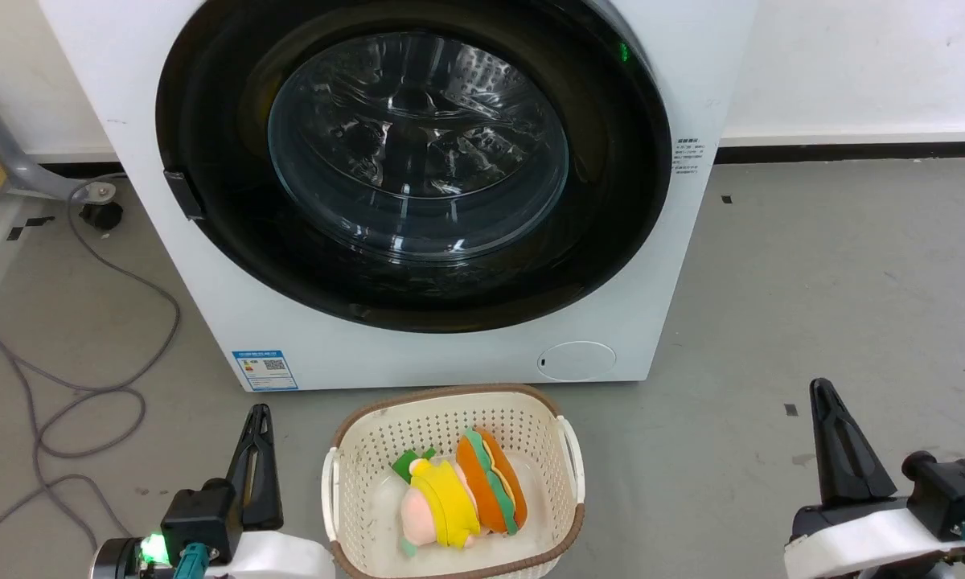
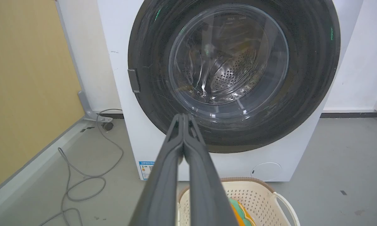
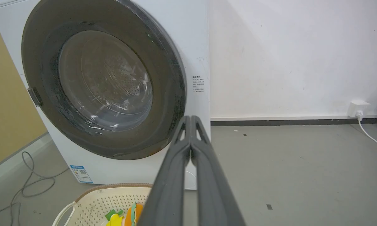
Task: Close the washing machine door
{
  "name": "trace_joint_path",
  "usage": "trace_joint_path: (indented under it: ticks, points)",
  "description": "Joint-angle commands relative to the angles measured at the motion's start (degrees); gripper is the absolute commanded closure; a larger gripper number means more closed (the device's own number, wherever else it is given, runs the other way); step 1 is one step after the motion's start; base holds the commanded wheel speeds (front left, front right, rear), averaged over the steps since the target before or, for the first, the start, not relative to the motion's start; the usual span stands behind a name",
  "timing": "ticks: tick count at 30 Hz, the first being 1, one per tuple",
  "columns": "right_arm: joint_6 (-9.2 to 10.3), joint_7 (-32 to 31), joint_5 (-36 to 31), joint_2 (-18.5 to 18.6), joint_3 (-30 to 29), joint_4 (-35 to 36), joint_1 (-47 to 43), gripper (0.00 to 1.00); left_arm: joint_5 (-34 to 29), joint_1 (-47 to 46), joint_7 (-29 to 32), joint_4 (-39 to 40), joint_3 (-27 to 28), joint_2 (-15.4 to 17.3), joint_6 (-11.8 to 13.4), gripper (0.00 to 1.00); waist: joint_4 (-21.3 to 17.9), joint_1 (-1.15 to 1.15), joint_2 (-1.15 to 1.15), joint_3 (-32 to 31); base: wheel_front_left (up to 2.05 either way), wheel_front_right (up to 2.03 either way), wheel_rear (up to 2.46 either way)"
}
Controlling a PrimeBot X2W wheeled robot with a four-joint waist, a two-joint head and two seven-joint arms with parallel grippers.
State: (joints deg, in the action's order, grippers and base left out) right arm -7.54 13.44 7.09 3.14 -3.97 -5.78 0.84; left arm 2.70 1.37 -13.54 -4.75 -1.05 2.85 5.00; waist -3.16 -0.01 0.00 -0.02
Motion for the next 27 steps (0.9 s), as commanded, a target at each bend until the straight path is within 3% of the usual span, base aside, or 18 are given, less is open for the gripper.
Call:
trace_joint_path:
  ticks: [1,27]
  points:
    - [0.01,-0.3,-0.5,0.0,0.2,0.5,-0.1,1.0,-0.3,-0.1,0.4,0.3,0.1,0.0,-0.2,1.0,0.0,0.01,0.0,0.0,0.0,0.0,0.0]
    - [0.02,-3.2,-1.9,-0.1,1.0,1.7,-0.3,1.0,-0.8,-0.4,3.4,1.3,0.3,0.0,-1.3,1.0,0.7,0.01,0.0,0.0,0.0,0.0,0.0]
